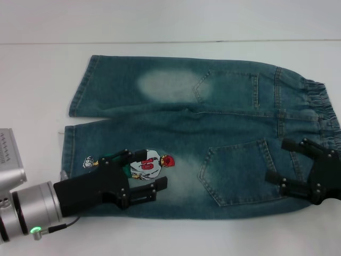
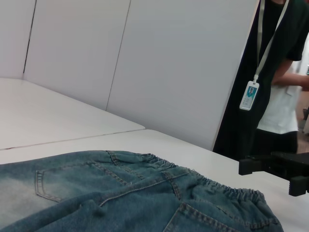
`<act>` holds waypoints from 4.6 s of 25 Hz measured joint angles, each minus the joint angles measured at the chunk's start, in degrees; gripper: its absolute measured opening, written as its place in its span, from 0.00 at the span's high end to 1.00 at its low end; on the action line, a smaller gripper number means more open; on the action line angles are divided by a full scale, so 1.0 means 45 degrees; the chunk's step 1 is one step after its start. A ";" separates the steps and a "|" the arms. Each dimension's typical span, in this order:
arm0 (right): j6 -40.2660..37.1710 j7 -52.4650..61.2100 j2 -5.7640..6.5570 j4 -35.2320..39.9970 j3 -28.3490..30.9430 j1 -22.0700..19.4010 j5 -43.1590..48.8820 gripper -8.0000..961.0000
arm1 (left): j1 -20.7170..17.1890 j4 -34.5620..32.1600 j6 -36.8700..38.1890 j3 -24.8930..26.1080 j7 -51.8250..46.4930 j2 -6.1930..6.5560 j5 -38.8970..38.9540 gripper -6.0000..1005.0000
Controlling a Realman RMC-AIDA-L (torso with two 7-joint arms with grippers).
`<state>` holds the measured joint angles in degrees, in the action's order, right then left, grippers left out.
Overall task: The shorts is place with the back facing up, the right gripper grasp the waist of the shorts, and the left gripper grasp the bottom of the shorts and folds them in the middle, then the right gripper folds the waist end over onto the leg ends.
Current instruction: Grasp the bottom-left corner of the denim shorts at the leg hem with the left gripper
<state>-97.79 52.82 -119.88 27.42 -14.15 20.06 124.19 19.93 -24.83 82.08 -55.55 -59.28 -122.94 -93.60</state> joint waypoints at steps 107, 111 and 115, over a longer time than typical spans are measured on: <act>0.0943 -0.0118 0.0020 -0.0352 -0.0157 0.0016 0.0018 0.02 | -0.2444 -0.2957 0.1571 0.3641 -0.6738 0.1189 -0.4587 0.14; 0.0951 -0.0115 0.0019 -0.0352 -0.0156 -0.0002 0.0018 0.02 | -0.2441 -0.3598 0.1877 0.3670 -0.6738 0.0914 -0.4592 0.14; 0.0952 -0.0111 0.0020 -0.0352 -0.0157 -0.0030 0.0018 0.02 | -0.2412 -0.3786 0.1965 0.3668 -0.6751 0.0819 -0.4592 0.14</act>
<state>-93.51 52.32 -119.79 25.84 -14.85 19.92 124.27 9.08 -41.86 90.92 -39.04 -89.66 -119.25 -114.26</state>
